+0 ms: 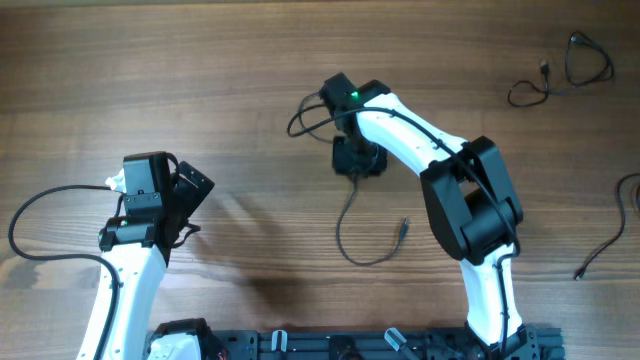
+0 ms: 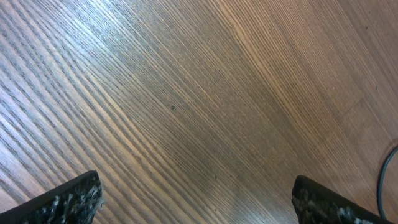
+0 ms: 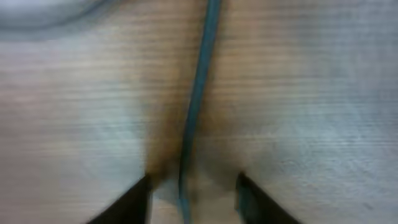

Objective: Untangle cables

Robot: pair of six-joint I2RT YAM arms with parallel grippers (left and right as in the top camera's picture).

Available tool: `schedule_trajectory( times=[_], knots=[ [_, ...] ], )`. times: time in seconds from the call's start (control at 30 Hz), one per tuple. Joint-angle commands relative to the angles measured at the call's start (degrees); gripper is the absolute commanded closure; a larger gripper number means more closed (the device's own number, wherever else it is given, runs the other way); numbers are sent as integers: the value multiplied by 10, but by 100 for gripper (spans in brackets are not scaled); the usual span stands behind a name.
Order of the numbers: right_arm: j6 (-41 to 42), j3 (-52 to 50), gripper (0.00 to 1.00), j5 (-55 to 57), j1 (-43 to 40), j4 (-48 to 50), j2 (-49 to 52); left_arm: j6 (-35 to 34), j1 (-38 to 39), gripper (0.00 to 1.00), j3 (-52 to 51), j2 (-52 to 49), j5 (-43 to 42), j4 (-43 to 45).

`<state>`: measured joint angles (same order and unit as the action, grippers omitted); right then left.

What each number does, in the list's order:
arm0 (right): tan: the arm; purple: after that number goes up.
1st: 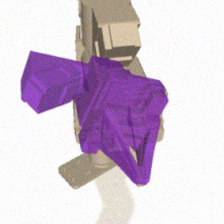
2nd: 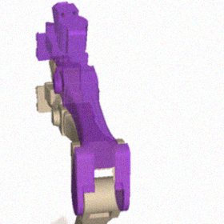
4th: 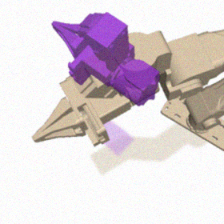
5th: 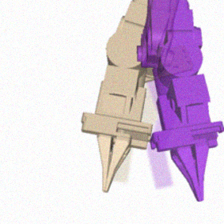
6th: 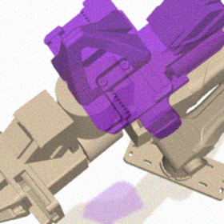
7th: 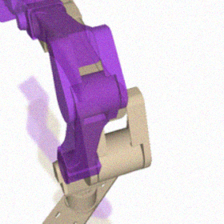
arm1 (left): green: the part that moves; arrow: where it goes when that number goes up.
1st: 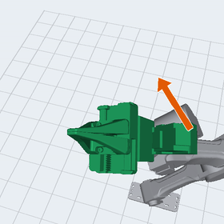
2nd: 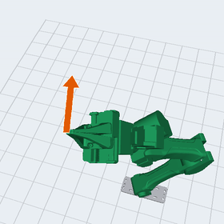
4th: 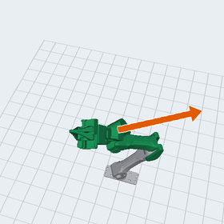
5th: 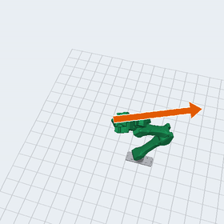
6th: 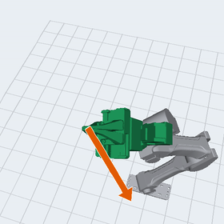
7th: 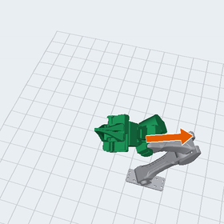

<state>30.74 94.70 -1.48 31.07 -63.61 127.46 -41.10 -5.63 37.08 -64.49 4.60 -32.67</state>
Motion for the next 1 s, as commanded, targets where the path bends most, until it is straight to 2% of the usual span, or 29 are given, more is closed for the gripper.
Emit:
schedule_trajectory(
  times=[0.0, 0.03, 0.07, 0.27, 0.33, 0.4, 0.57, 0.7, 0.8, 0.83, 0.87, 0.97],
  knots=[
    [-88, -9, 16, -3, -8, -7, 33, -5, -3, 0, -1, 4, -3, 0],
    [-54, 0, 6, -4, -12, 9, 28, -5, -3, 0, -1, 4, -3, 0],
    [-3, 13, 0, -9, -16, 28, 21, -5, -3, 0, -1, 4, -3, 0],
    [108, 25, 0, 4, -21, 175, 10, -5, -3, 0, -1, 4, -3, 0],
    [163, 25, 0, 63, -21, 184, 10, -5, -3, 0, -1, 4, -3, 0],
    [174, 24, 1, 116, -20, 180, 16, -5, -3, 0, -1, 4, -3, 0],
    [171, 24, 11, 122, -20, 173, 52, -5, -3, 0, -1, 4, -3, 0],
    [71, 24, 15, 46, -13, 140, 52, -5, -3, 0, -1, 4, -3, 0],
    [-76, 24, 15, -44, -13, 53, 52, -5, -3, 0, -1, 4, -3, 0],
    [-103, 24, 16, -50, -15, 20, 52, -5, -3, 0, -1, 4, -3, 0],
    [-120, 24, 20, -50, -17, -5, 52, -5, -3, 0, -1, 4, -3, 0],
    [-140, 24, 45, -46, -23, -31, 52, -5, -3, 0, -1, 4, -3, 0]
  ],
)
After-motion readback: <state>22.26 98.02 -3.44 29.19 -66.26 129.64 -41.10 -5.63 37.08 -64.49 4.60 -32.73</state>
